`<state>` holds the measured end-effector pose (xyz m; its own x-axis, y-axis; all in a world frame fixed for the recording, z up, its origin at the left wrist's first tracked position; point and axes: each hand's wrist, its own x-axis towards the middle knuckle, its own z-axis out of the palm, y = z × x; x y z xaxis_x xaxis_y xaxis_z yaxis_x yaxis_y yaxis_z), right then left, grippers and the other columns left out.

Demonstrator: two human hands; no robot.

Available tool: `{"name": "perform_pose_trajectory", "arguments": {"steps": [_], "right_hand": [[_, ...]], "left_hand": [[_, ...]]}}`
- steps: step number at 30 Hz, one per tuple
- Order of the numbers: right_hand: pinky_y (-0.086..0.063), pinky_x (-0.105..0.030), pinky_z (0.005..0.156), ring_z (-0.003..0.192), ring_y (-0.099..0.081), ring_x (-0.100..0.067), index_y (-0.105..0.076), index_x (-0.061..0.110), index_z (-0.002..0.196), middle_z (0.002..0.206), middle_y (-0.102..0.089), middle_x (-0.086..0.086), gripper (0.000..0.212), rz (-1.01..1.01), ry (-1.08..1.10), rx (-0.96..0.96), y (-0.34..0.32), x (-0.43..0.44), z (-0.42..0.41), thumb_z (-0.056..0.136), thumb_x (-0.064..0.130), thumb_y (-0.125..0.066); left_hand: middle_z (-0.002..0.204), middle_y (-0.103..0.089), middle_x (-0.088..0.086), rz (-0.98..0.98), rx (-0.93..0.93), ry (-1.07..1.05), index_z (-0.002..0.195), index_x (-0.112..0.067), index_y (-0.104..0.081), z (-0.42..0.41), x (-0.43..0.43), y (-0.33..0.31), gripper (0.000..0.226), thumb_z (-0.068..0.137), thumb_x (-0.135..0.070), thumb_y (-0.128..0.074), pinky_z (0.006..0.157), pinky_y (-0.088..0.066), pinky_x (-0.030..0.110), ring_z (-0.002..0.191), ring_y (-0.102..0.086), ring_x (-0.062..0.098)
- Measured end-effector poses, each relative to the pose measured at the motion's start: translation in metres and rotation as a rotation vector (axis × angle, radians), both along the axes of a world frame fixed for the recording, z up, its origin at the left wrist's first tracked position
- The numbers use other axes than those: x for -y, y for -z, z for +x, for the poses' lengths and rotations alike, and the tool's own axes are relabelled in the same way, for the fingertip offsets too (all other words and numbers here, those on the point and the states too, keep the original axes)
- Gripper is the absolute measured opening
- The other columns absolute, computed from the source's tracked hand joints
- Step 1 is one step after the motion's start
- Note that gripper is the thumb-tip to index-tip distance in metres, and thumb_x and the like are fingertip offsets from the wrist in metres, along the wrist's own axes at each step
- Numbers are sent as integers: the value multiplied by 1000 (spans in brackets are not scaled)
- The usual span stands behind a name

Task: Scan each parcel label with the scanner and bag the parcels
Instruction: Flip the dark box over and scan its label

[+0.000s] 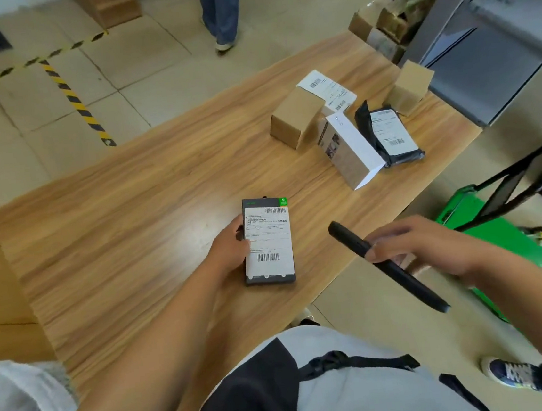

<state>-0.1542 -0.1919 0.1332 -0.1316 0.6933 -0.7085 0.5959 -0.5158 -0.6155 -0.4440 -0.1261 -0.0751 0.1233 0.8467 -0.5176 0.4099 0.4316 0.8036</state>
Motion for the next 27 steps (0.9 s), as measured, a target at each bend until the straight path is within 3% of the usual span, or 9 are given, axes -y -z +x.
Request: {"name": "perform_pose_trajectory", "arguments": {"steps": [4, 7, 9, 17, 22, 27], "right_hand": [[-54, -60, 88, 88, -61, -30, -82, 17, 89, 79, -70, 1, 51, 58, 310, -196, 25, 34, -2, 52, 52, -79], [-51, -67, 93, 88, -61, -29, -83, 16, 92, 83, -69, 0, 55, 55, 508, -236, 41, 50, -10, 51, 52, -81], [-53, -67, 90, 83, -61, -27, -83, 14, 93, 82, -69, -1, 56, 41, 568, -240, 47, 55, -14, 51, 52, -82], [-59, -57, 82, 83, -64, -28, -84, 19, 90, 78, -73, 6, 51, 18, 586, -230, 66, 63, -29, 51, 53, -81], [-57, -34, 62, 75, -68, -21, -84, 20, 85, 78, -74, 4, 50, -8, 520, -236, 68, 62, -44, 49, 54, -80], [-56, -27, 54, 62, -68, -8, -84, 21, 86, 78, -74, 5, 49, 3, 452, -279, 65, 53, -59, 48, 52, -80]], "left_hand": [[139, -46, 7, 13, -336, -41, 144, -30, -37, 25, 2, -9, 61, 88, -26, -60, 98, -40, 43, 129, -42, 32], [155, -16, 9, 5, -486, 28, 153, -24, -12, 57, 25, -9, 102, 76, -58, -68, 110, -28, 47, 140, -21, 32], [159, -5, 11, 88, -538, 73, 155, -20, -3, 73, 42, -4, 112, 75, -60, -69, 114, -23, 45, 143, -15, 32], [162, 6, 11, 111, -629, 192, 155, -27, -2, 62, 64, 0, 111, 71, -56, -68, 118, -11, 47, 147, -3, 32], [161, 9, 13, 137, -716, 248, 156, -29, 5, 52, 74, 1, 108, 76, -66, -59, 117, -10, 48, 147, -1, 33], [156, -11, 15, 151, -732, 168, 155, -34, -7, 37, 80, 1, 103, 73, -54, -67, 113, -17, 43, 140, -16, 33]]}}
